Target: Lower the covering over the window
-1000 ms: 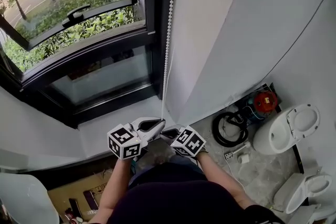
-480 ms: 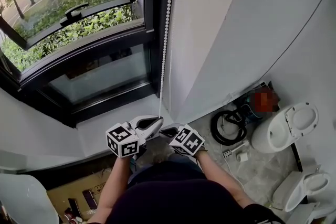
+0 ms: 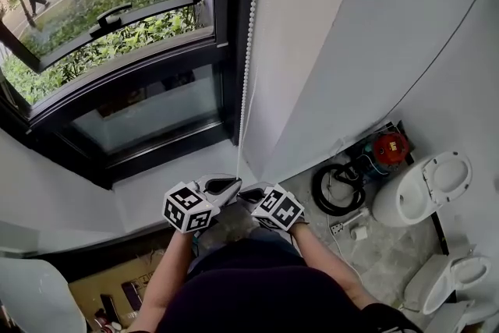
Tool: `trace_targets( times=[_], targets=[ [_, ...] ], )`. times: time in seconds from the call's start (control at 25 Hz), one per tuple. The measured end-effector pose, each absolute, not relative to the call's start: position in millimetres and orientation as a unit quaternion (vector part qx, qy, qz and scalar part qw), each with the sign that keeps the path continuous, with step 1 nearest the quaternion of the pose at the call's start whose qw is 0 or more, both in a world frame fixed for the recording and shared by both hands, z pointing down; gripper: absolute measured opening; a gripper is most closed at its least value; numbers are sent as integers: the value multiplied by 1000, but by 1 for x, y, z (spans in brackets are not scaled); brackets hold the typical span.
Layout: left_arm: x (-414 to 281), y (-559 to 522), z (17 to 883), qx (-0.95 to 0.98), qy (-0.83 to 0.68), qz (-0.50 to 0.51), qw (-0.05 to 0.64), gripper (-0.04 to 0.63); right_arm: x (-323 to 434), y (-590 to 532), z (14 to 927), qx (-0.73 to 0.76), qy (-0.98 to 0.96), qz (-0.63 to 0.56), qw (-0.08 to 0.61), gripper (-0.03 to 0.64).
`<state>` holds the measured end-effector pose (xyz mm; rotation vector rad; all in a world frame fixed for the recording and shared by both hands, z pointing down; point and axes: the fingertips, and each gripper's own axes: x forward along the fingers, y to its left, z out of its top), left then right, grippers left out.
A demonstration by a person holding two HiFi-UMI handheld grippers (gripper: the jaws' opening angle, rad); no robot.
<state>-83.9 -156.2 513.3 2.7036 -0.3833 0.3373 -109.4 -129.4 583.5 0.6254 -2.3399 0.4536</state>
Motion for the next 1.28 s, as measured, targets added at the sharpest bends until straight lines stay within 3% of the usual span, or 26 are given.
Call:
trace_targets(
  times=[0.52, 0.84, 1.08, 1.12, 1.2, 1.28],
  targets=[
    [-84, -130, 572, 942, -134, 118, 284, 11, -107, -118, 591, 240, -893, 188, 331, 12],
    [-85, -134, 572, 939, -153, 102, 291, 12, -91, -101, 642, 222, -874, 204, 381, 12],
    [-79, -135, 572, 934, -172, 89, 300, 12, -63, -90, 627, 220, -884, 221, 349, 15],
    [-75, -134, 572, 934, -173, 89, 300, 12, -55, -91, 619, 220, -886, 221, 344, 27],
    [-68, -131, 572, 932, -175, 93, 302, 12, -41, -92, 599, 218, -891, 216, 335, 118],
    [-59, -125, 571, 932, -177, 97, 303, 11, -30, -93, 577, 215, -898, 206, 324, 122]
  ],
)
